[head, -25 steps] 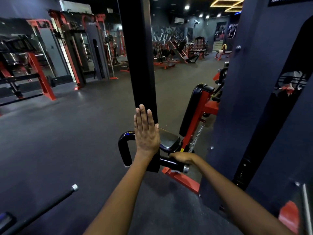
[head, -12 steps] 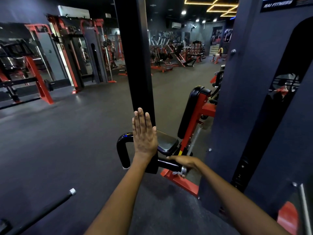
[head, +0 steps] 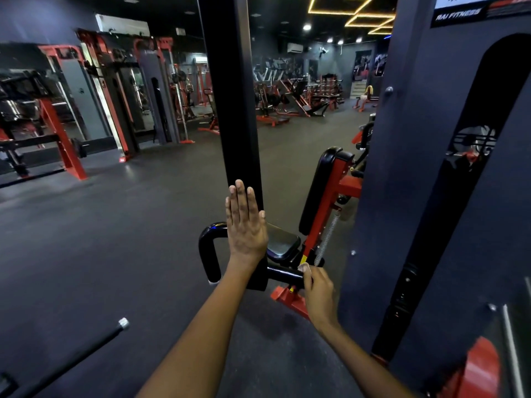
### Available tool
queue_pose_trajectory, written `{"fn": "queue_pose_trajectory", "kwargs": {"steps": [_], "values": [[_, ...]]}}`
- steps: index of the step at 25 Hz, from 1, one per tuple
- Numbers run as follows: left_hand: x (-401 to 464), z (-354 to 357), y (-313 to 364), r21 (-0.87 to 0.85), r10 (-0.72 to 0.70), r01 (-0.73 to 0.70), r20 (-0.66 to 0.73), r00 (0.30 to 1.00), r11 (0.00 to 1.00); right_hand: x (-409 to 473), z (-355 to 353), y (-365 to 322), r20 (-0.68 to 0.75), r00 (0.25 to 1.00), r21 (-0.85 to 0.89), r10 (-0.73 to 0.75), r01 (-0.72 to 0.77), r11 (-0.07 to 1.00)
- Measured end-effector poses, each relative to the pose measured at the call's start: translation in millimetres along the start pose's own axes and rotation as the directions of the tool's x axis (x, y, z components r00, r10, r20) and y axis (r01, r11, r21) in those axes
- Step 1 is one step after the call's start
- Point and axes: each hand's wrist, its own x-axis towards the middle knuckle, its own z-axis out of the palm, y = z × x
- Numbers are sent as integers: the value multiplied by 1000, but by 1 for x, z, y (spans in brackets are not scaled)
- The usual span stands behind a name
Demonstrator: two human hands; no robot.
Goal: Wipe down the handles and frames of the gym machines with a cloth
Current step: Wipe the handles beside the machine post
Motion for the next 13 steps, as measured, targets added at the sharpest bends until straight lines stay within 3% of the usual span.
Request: {"fn": "queue_pose_trajectory", "kwargs": {"steps": [2,4,6,7,10,11,13], "values": [[1,-1,1,2,-3,3,2,1000,1000,2,-9,-12,2,978,-133,207,-205,970],[0,-2,2,3,-9,9,4,1000,1000,3,-18,-20,52,940,-71,336,-332,941],[0,-2,3,4,-19,19,6,1000,1000,-10,-19,-29,132,940,151,315,-333,931],[-1,-2,2,8,-21,21,9,1000,1000,-18,-13,-26,110,956,148,273,-288,946],[0,-3,0,30,-7,6,33,999,1000,-16,6,-12,27,997,-79,78,-76,994],[1,-4,0,32,-1,0,44,999,999,-5,6,-14,41,992,-81,116,-112,990],[1,-5,-1,26,7,-9,61,998,1000,14,-2,-17,171,932,16,318,-326,945]]}}
